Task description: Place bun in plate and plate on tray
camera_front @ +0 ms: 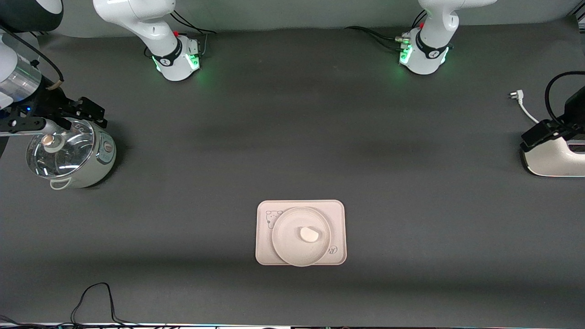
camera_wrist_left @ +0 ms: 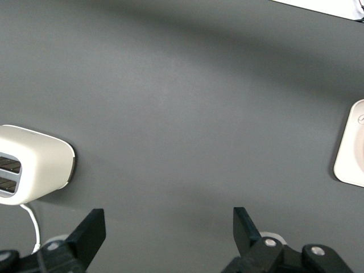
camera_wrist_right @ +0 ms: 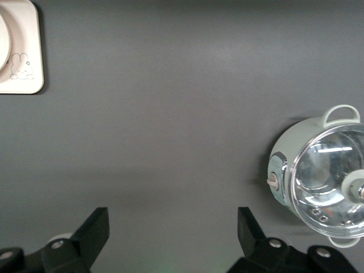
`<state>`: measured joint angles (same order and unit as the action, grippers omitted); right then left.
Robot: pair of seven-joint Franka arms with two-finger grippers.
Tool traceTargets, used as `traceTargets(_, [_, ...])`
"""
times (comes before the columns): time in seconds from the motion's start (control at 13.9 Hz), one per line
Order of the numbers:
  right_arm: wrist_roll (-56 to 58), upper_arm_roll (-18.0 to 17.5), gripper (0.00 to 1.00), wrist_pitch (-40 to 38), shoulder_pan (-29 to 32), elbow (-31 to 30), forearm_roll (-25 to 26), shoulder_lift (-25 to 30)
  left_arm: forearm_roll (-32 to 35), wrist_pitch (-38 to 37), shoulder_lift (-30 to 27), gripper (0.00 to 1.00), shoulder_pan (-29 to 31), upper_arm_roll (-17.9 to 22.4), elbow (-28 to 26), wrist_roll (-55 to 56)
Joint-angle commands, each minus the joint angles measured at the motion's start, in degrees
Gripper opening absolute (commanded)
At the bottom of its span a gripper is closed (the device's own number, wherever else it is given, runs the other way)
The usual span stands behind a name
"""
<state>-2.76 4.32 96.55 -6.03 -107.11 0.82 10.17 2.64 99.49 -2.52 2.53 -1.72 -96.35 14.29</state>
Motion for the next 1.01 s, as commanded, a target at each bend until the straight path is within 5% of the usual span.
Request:
traceTargets(0.0, [-1.02, -2.04, 1.00, -2.23, 2.08, -0.47, 0.85, 1.61, -0.53, -0.53, -2.31, 1.00, -0.69, -0.56, -1.91, -0.23])
traceTargets(0.94, [-1.37, -1.33, 1.00, 0.40, -2.49, -1.87, -1.09, 1.26, -0.80, -0.79, -2.40, 1.00, -0.69, -0.56, -1.91, 0.13])
